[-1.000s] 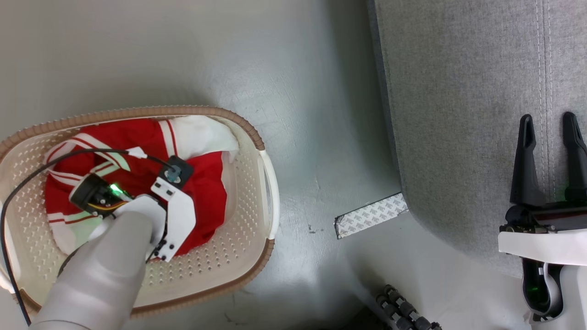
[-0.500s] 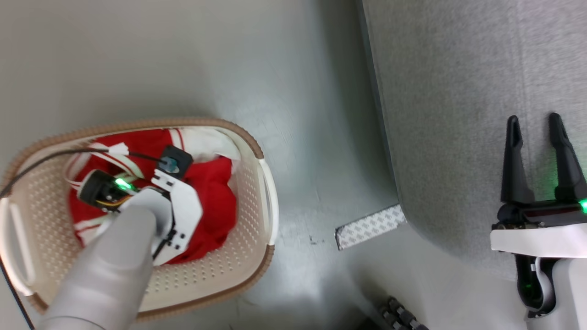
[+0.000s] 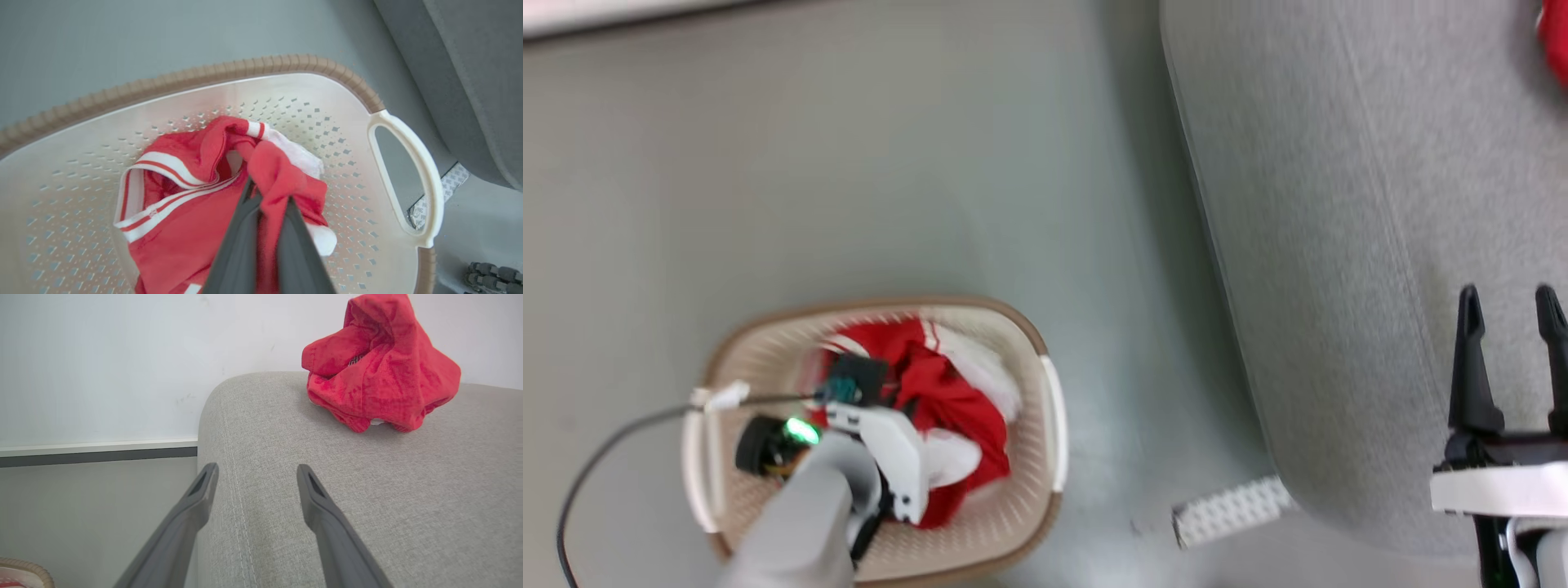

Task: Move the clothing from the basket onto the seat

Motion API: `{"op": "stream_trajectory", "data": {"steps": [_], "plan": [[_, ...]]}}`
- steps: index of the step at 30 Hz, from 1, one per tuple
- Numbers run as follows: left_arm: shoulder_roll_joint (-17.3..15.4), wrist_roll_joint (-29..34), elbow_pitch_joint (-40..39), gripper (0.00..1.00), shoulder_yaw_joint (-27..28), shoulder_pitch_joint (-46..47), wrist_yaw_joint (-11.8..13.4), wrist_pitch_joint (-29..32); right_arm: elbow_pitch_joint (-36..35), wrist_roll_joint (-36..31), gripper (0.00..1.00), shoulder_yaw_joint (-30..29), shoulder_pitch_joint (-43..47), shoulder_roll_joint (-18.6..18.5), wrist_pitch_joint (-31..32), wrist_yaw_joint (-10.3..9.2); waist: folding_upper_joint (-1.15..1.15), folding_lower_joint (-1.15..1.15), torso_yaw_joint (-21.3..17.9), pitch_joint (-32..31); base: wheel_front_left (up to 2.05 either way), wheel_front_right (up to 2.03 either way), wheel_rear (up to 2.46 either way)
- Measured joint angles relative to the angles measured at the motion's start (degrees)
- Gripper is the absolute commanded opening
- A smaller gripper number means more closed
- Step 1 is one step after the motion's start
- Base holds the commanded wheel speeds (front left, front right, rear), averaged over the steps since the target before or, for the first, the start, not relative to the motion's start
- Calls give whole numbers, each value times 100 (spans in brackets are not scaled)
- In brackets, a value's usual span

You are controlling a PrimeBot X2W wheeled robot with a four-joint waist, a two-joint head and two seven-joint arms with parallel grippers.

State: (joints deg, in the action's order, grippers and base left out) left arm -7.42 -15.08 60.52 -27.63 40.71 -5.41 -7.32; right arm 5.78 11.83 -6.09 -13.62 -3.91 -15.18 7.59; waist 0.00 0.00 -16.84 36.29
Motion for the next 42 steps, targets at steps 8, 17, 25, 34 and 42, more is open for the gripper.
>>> {"op": "stream_trajectory", "data": {"steps": [8, 17, 25, 34, 42], "plan": [[146, -476, -559, 0, 343, -792, 142, -504, 74, -211, 100, -10, 464, -45, 0, 0, 0, 0, 437, -1084, 0, 0, 0], [112, -999, -1812, 0, 762, -2066, 304, -720, 237, -353, 100, 78, 1142, -90, 0, 0, 0, -1, 830, -2424, 0, 0, 0], [-60, -1120, -3428, 0, 937, -3004, 650, -710, 291, -460, 100, 124, 1514, -84, 0, 0, 0, -2, 1096, -3387, 0, 0, 0], [-436, -1038, -5068, 0, 1124, -3578, 1120, -533, 258, -500, 100, 180, 1668, -45, 0, 0, 0, -1, 1225, -3740, 0, 0, 0], [-788, -909, -5408, 0, 1250, -3897, 1414, -253, 339, -517, 100, 345, 1757, 23, 0, 0, 0, -1, 1190, -3901, 0, 0, 0]]}}
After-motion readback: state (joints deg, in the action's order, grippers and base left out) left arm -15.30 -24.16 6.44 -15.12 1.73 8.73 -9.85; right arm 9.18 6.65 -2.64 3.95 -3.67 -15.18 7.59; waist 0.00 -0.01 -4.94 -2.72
